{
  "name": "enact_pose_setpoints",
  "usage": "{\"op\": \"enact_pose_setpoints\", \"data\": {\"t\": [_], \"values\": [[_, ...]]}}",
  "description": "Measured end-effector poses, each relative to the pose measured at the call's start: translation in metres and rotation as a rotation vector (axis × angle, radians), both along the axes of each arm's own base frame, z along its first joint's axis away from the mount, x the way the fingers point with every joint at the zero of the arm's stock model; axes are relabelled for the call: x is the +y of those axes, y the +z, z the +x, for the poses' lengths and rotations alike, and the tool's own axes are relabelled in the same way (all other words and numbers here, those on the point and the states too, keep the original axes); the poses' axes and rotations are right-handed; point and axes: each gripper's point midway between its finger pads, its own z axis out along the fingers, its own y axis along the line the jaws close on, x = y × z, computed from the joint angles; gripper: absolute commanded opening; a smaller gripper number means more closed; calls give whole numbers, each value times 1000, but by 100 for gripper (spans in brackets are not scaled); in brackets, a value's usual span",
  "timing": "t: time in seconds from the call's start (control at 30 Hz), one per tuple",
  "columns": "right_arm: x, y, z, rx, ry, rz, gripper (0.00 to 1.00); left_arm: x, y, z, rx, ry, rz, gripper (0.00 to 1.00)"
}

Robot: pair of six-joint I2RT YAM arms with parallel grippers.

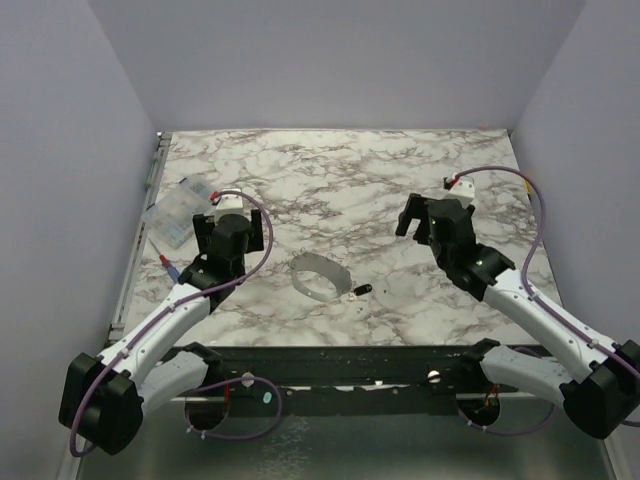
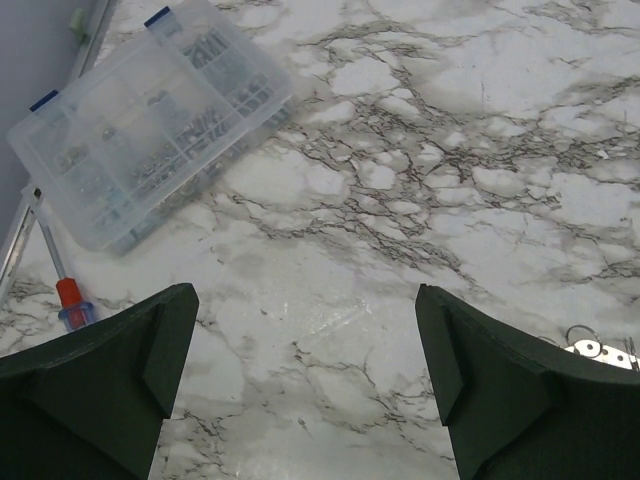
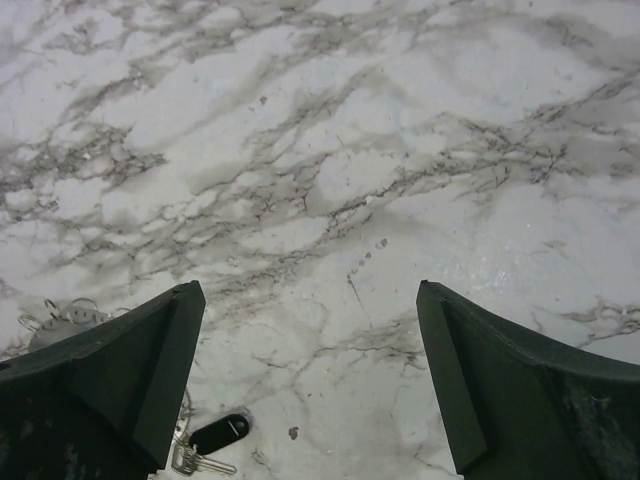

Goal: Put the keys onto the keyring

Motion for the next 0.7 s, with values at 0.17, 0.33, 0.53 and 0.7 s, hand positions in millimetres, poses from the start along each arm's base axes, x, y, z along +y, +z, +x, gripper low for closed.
{"op": "enact_pose_setpoints", "data": {"t": [0.17, 0.33, 0.53, 0.7], "values": [[-7, 49, 13, -110, -54, -1, 100, 12, 10, -1, -35, 53, 6, 99], [-11, 58, 14, -140, -60, -21, 100, 17, 25, -4, -84, 69, -13, 99], [-9, 61, 14, -149, -43, -19, 100, 18, 28, -5, -93, 76, -16, 99], [2, 69, 10, -191, 42, 13, 100, 19, 31, -5, -102, 76, -20, 99]]}}
